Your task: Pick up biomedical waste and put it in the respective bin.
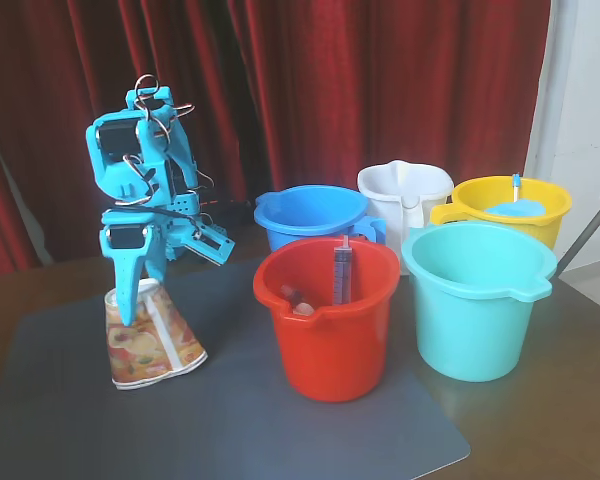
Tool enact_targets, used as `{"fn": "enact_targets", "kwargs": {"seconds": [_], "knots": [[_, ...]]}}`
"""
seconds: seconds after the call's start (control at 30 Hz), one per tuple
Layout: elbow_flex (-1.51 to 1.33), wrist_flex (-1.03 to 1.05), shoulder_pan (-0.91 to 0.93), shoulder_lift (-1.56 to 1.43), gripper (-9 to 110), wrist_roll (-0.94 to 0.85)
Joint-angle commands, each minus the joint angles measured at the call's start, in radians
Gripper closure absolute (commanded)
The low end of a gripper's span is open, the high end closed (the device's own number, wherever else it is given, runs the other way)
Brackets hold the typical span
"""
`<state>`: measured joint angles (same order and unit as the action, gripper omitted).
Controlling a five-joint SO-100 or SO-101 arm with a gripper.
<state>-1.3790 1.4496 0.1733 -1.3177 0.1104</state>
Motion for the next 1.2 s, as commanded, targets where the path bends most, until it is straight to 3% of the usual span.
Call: {"fn": "enact_targets", "kwargs": {"seconds": [0.0,0.17,0.37,0.6,1.07,1.17], "knots": [[0.011,-0.025,0.032,-0.012,70,-0.038],[-0.017,-0.054,0.041,-0.012,74,-0.029],[-0.034,-0.153,0.041,0.009,103,-0.044],[0.021,-0.152,0.041,0.091,102,-0.015],[0.413,0.021,0.032,0.075,102,0.765],[0.488,0.034,0.031,0.075,102,0.844]]}}
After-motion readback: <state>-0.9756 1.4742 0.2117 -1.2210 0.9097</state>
